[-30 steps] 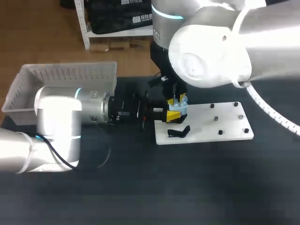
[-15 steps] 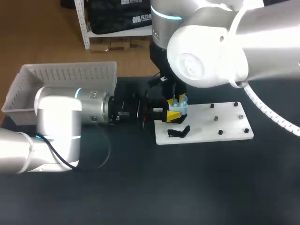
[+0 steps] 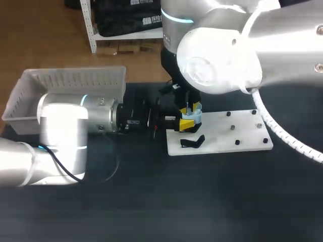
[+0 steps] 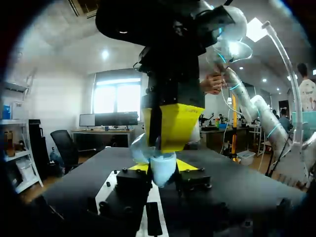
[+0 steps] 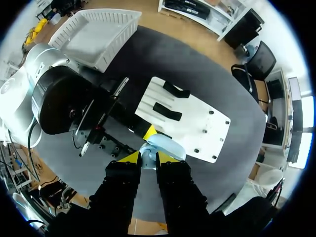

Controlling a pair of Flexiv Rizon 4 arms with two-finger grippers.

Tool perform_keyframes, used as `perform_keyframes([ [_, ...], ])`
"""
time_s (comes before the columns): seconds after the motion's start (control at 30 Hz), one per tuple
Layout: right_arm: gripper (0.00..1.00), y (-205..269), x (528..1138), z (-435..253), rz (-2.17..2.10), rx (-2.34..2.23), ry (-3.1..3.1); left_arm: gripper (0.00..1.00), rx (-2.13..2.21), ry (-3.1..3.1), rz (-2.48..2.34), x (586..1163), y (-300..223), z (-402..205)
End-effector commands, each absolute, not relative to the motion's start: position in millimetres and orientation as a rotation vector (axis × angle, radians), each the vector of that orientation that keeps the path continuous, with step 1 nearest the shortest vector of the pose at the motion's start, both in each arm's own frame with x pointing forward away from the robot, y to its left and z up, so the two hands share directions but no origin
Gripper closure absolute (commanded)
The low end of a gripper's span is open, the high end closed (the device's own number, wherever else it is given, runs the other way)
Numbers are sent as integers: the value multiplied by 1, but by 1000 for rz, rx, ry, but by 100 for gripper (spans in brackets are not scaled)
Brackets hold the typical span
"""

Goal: Pick up each earbud case from the left stands, insert the matching earbuds, close the lid, and place the case in the box.

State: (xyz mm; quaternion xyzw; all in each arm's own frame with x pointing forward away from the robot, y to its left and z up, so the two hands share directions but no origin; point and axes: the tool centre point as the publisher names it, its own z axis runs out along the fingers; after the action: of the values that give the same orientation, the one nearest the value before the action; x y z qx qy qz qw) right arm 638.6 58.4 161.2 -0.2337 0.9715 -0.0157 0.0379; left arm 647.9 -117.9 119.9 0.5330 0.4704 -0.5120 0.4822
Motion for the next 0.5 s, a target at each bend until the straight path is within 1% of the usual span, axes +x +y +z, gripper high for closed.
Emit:
perform_keyframes([
  [0.03,100,58,640,160,-48,-720,2987,100,1294,1146,-1241,646,-119,120],
  [0.17,100,57,640,160,-45,-723,2989,100,1294,1146,-1241,646,-119,120],
  [0.2,95,57,640,161,-43,-723,2989,100,1294,1146,-1241,646,-119,120],
  [0.23,70,57,639,162,-41,-725,2988,100,1294,1146,-1241,646,-119,120],
  [0.27,58,57,639,163,-40,-725,2987,100,1294,1146,-1241,646,-119,120],
  [0.33,36,57,638,166,-37,-727,2985,100,1294,1146,-1241,646,-119,120],
  [0.37,24,57,638,166,-36,-728,2983,100,1294,1146,-1241,646,-119,120],
  [0.4,17,57,637,168,-33,-721,2975,100,1294,1146,-1241,646,-119,120],
  [0.5,15,57,634,175,-29,-721,2961,100,1294,1146,-1241,646,-119,120],
])
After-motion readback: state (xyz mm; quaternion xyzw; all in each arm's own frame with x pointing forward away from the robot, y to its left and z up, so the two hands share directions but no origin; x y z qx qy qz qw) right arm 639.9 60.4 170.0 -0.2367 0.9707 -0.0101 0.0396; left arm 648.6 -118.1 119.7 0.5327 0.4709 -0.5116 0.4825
